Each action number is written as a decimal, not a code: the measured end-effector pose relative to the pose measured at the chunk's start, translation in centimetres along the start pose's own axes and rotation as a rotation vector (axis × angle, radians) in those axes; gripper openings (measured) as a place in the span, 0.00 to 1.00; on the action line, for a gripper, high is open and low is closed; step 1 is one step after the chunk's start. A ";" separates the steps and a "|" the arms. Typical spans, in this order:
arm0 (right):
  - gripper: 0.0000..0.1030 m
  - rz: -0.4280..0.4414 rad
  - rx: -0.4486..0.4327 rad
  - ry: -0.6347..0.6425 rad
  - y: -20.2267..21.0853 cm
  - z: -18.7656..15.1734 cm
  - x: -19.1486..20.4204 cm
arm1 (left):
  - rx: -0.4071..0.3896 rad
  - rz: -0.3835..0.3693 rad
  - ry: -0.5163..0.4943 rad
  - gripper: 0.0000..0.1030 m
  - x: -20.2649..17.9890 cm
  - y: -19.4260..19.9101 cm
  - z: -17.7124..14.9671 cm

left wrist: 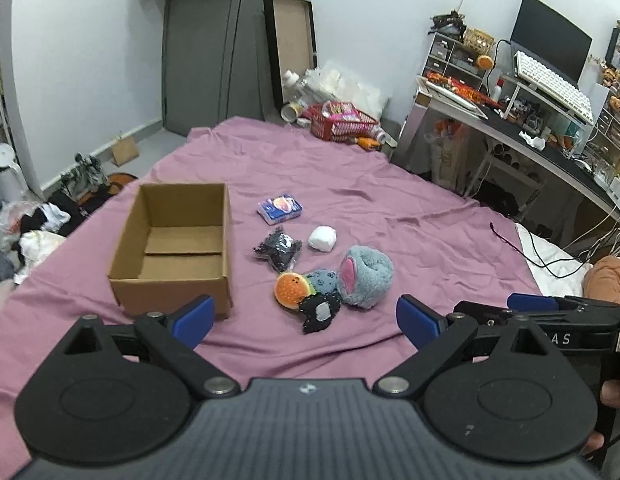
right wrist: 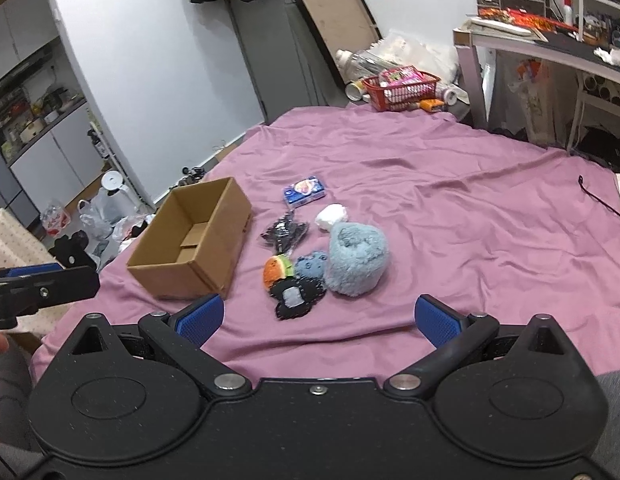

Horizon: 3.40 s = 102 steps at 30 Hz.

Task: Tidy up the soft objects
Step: 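Lower both grippers onto the blue-grey fluffy plush and close them on it, then carry the fluffy plush into the cardboard box and open both grippers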

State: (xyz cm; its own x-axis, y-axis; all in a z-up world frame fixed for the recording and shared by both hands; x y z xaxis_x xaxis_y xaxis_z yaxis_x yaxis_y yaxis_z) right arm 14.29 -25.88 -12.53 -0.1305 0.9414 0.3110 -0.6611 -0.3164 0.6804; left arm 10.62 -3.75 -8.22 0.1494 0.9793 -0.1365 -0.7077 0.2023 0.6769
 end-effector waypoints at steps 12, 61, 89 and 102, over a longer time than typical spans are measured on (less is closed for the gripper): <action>0.99 -0.031 0.018 -0.117 -4.3 2.2 -3.6 | 0.064 -0.050 -0.020 0.93 -0.3 -7.2 2.6; 0.41 0.121 0.143 -0.583 -19.6 1.9 -10.5 | 0.331 -0.163 0.233 0.21 -3.8 -28.1 2.1; 0.17 0.171 0.027 -0.455 -12.3 5.3 -2.6 | 0.134 -0.191 0.172 0.18 -0.2 -16.5 6.5; 0.17 0.225 -0.020 -0.405 -11.2 8.1 4.4 | 0.055 -0.217 0.225 0.18 5.9 -12.0 8.7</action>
State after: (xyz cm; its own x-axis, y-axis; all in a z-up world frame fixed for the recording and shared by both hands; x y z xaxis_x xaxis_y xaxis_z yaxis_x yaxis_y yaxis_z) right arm 27.08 -19.17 -13.40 0.0245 0.7266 0.6866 -0.6638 -0.5018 0.5547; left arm 25.98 -0.41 -10.83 0.1326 0.8909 -0.4343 -0.6367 0.4124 0.6516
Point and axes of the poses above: each gripper's, at about its wrist camera, not at the fingertips, and y roughly against the way its jaws point, x to its left, z to its top, the point moved 5 cm from there along -y, roughly the way its jaws point, and after that the axes turned 4 degrees about -y, right-handed, at the moved point
